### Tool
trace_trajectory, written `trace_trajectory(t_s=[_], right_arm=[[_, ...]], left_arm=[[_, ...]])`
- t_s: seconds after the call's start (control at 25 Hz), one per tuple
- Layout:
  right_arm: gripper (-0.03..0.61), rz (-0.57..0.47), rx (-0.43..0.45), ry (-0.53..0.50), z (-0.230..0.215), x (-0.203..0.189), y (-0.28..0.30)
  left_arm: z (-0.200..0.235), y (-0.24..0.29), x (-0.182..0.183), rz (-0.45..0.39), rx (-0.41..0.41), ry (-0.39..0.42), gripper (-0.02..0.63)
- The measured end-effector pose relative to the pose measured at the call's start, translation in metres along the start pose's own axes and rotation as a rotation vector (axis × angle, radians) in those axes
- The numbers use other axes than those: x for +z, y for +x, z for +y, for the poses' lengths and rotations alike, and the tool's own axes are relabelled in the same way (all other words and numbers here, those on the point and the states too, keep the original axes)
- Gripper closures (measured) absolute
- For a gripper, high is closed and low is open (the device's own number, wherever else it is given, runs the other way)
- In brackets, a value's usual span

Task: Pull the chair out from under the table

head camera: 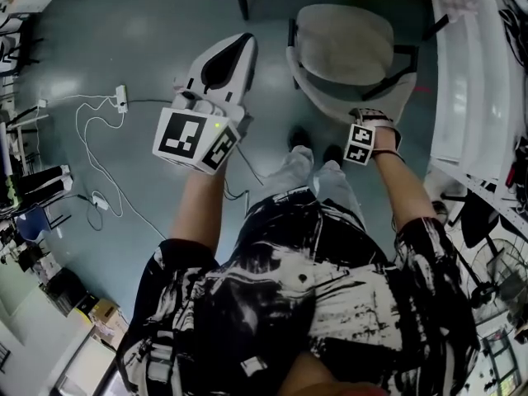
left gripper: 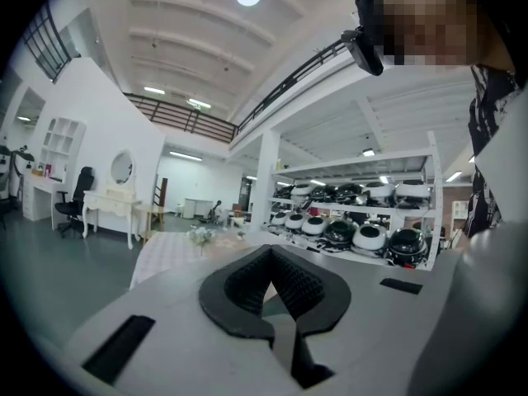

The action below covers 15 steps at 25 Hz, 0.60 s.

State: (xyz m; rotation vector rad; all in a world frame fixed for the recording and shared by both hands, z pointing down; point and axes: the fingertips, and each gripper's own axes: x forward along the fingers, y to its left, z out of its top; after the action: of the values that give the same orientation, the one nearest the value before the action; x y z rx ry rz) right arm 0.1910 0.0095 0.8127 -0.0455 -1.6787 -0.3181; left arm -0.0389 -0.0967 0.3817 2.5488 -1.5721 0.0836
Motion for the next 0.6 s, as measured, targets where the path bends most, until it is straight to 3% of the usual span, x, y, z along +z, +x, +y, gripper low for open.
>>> trace_trajectory(t_s=[0.6], right_arm=[[0.452,0.010,0.004,-0.013,0.058,-0.022,-0.013]], left_arm=[[-0.078,-0.047,-0.001,-0.017,0.120,0.007,0.614]])
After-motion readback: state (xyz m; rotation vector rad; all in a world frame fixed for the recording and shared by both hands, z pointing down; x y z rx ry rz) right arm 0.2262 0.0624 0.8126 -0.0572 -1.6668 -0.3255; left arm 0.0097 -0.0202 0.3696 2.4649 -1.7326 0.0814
